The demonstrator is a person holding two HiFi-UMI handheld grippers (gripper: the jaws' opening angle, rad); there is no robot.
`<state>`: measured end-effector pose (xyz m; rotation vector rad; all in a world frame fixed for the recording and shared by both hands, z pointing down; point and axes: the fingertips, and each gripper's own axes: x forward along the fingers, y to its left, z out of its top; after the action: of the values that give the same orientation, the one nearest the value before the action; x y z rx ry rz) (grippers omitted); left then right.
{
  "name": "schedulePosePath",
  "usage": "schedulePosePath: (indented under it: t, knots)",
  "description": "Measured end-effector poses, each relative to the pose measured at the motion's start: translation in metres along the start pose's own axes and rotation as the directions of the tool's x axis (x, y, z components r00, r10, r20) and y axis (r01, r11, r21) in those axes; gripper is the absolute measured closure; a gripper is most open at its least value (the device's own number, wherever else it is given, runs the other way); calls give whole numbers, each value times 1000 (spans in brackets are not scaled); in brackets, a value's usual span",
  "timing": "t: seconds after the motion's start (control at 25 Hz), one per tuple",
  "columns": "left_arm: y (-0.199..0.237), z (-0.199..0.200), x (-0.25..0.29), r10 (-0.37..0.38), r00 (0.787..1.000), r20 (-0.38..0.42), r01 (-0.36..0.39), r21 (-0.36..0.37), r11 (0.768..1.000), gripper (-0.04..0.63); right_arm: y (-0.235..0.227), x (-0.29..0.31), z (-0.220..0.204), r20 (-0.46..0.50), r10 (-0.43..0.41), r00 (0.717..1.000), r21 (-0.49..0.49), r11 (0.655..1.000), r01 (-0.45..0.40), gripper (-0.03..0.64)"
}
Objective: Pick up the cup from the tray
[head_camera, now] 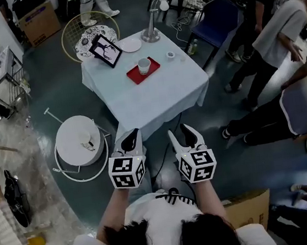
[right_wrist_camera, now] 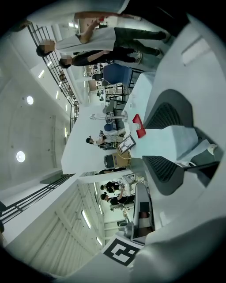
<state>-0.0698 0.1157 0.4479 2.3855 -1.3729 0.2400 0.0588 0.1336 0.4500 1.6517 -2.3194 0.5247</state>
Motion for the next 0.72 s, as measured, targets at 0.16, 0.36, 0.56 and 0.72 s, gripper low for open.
schedulePosePath:
  t: [0.16,0.36,0.56,0.72]
  knots:
    - [21,15,31,1,1000,-5,-1,4,1000,595,-14,31,13,-3,-11,1000,6,1000,11,419]
    - [50,31,69,-12,999,-33,12,1,1000,595,-26,69,35,11,-29,1000,63,998,28,385]
    - [74,43,97,-27,998,-57,27,11,1000,595,-27,105,53,13,-27,1000,62,998,27,365]
    - [86,61,118,-48,998,-50,49,15,999,595,-32,126,63,3,-52,999,61,997,52,360]
